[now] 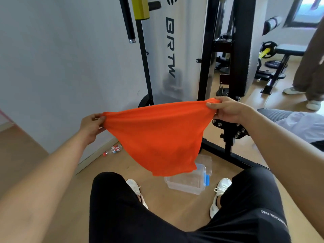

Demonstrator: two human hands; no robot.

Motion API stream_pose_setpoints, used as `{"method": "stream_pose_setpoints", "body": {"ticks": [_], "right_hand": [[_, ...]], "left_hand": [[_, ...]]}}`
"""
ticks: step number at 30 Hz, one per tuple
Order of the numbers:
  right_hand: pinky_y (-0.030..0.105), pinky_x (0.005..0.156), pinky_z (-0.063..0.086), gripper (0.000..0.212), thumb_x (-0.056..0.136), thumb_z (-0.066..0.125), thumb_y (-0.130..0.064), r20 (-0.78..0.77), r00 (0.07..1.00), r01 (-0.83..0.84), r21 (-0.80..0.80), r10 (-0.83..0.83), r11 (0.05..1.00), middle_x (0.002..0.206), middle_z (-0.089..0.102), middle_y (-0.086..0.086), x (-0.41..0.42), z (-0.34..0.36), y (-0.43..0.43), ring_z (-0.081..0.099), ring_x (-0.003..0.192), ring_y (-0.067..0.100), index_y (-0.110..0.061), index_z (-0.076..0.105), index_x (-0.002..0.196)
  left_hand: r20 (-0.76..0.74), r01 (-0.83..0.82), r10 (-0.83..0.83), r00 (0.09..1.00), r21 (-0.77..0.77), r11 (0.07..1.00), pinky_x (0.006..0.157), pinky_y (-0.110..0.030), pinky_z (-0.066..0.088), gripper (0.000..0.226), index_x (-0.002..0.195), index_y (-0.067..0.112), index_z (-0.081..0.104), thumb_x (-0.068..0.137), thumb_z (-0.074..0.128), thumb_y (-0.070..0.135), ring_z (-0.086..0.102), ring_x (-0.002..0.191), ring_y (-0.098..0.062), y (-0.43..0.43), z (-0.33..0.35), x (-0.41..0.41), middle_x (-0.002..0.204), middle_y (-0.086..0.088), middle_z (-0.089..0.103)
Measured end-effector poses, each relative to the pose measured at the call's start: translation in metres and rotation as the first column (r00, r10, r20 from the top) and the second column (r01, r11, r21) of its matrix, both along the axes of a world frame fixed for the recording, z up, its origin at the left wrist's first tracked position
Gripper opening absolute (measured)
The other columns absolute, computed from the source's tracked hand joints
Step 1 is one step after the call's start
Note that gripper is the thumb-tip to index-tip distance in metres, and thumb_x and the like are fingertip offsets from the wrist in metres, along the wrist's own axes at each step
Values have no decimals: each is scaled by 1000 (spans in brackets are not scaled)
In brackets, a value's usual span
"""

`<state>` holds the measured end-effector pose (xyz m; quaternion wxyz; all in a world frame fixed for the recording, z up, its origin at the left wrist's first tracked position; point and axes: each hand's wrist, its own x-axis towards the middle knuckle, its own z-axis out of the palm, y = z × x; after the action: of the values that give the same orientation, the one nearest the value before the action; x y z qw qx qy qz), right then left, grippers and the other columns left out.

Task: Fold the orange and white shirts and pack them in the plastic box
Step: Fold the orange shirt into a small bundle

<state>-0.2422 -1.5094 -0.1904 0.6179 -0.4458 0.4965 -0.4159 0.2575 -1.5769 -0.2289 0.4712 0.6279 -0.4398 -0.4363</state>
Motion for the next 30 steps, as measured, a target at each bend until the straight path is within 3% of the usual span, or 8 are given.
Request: {"method": "stream_pose_setpoints", "body": {"ticks": [3, 5, 9, 12, 14, 20, 27, 30], "right_hand": [[40, 92, 57, 40, 81, 75, -16, 56, 998, 16, -7, -15, 1000, 115, 65, 9, -2, -3, 1, 66, 112, 26, -9, 62, 119], [37, 88, 58, 37, 83, 77, -16, 42, 989, 145, -32, -144, 989, 114, 67, 8, 3, -7, -1, 67, 110, 25, -10, 65, 118], [24, 61, 54, 23, 82, 82, -20, -125, 836, 517, -151, -535, 843, 93, 71, 3, 20, -18, -9, 69, 78, 14, -12, 71, 101], [17, 42, 43, 13, 83, 81, -19, -222, 765, 579, -176, -605, 796, 77, 63, 2, 33, -26, -10, 56, 58, 10, -15, 68, 85], [20, 43, 43, 16, 83, 80, -18, -194, 750, 610, -165, -632, 775, 74, 59, 4, 45, -26, -9, 52, 56, 12, -16, 66, 76], [30, 59, 49, 12, 88, 74, -10, -74, 842, 515, -186, -535, 837, 79, 64, 12, 97, -15, 12, 57, 71, 22, 1, 73, 89], [35, 66, 54, 8, 91, 70, -10, -184, 921, 273, -324, -344, 906, 77, 72, 13, 135, -30, 43, 62, 65, 15, -11, 78, 92], [26, 69, 57, 12, 92, 70, -12, -253, 929, 154, -397, -270, 905, 87, 77, 7, 143, -35, 58, 68, 72, 9, -16, 79, 97]], "left_hand": [[-33, -33, 34, 999, 10, 999, 95, -39, 52, 31, 128, -1, 60, 98, 60, 6, 63, 85, -14, 5, -5, 5, 101, -8, 65], [-67, -68, 68, 995, -1, 998, 96, -39, 52, 28, 124, 0, 62, 97, 62, 8, 62, 85, -14, 6, -6, 3, 97, -6, 65], [-137, -101, 100, 986, -1, 995, 96, -38, 53, 6, 95, 15, 65, 94, 69, 19, 62, 89, -17, 7, -2, -13, 95, -2, 64], [-150, -110, 112, 982, 22, 994, 89, -38, 55, 10, 90, 16, 63, 92, 71, 23, 63, 82, -17, 12, 4, -33, 93, -4, 65], [-178, -102, 104, 978, 20, 995, 80, -36, 57, 12, 91, 15, 64, 92, 71, 24, 64, 79, -18, 18, 13, -52, 93, -6, 66], [-194, 89, -102, 976, -75, 993, 58, -27, 59, 7, 94, 11, 67, 91, 70, 17, 65, 70, -20, 57, 32, -128, 80, -7, 67], [-218, 199, -220, 951, -113, 973, 63, -30, 60, 4, 89, 16, 69, 90, 73, 18, 69, 69, -12, 97, 10, -186, 76, 0, 70], [-219, 243, -268, 938, -132, 961, 63, -30, 59, 8, 94, 12, 72, 90, 73, 18, 71, 73, -15, 108, -3, -200, 80, -4, 73]]}}
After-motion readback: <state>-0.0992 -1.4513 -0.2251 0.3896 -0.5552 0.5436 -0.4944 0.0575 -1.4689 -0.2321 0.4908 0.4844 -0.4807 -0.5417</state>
